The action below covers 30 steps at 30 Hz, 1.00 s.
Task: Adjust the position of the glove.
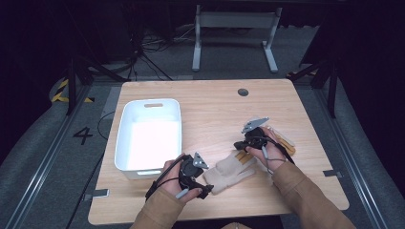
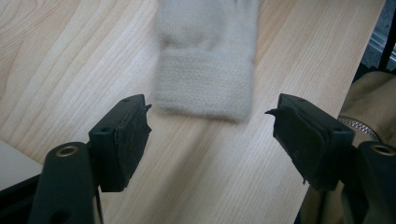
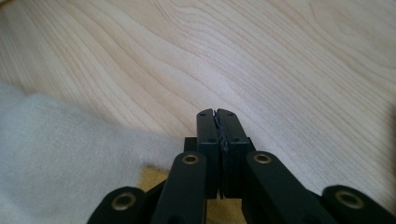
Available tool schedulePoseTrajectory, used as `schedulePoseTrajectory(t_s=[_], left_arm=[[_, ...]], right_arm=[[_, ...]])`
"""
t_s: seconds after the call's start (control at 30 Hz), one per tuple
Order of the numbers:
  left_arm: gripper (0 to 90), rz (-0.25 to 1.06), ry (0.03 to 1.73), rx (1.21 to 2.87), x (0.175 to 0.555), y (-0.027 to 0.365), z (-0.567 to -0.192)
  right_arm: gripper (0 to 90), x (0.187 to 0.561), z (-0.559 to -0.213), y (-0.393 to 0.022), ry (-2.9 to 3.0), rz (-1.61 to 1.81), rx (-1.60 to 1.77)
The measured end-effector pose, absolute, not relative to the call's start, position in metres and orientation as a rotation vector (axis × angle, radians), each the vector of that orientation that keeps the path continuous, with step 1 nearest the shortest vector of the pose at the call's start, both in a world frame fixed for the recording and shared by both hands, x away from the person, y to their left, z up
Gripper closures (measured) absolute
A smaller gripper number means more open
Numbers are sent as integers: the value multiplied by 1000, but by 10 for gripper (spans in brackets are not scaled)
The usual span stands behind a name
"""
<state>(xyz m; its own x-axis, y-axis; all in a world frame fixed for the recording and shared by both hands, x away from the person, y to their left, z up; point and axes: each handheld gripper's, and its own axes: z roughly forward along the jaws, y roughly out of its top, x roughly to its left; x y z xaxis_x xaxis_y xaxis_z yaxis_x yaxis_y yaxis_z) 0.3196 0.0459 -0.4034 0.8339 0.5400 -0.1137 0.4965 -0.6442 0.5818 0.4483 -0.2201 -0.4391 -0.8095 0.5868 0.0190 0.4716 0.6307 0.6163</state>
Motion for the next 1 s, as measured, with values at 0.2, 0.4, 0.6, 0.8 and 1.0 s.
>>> schedulePoseTrajectory(t_s=[0.2, 0.4, 0.6, 0.8, 1.0], left_arm=[[271, 89, 754, 2382, 322, 44, -403], [269, 84, 740, 2382, 326, 40, -401], [268, 90, 725, 2396, 332, 33, -402], [266, 96, 706, 2409, 341, 25, -403], [265, 88, 700, 2417, 347, 20, -405]], right_arm=[[896, 447, -441, -224, 2680, 902, 896], [897, 441, -440, -232, 2679, 876, 916], [897, 435, -441, -241, 2671, 852, 927], [898, 425, -440, -251, 2655, 818, 941], [898, 414, -439, -259, 2654, 796, 960]])
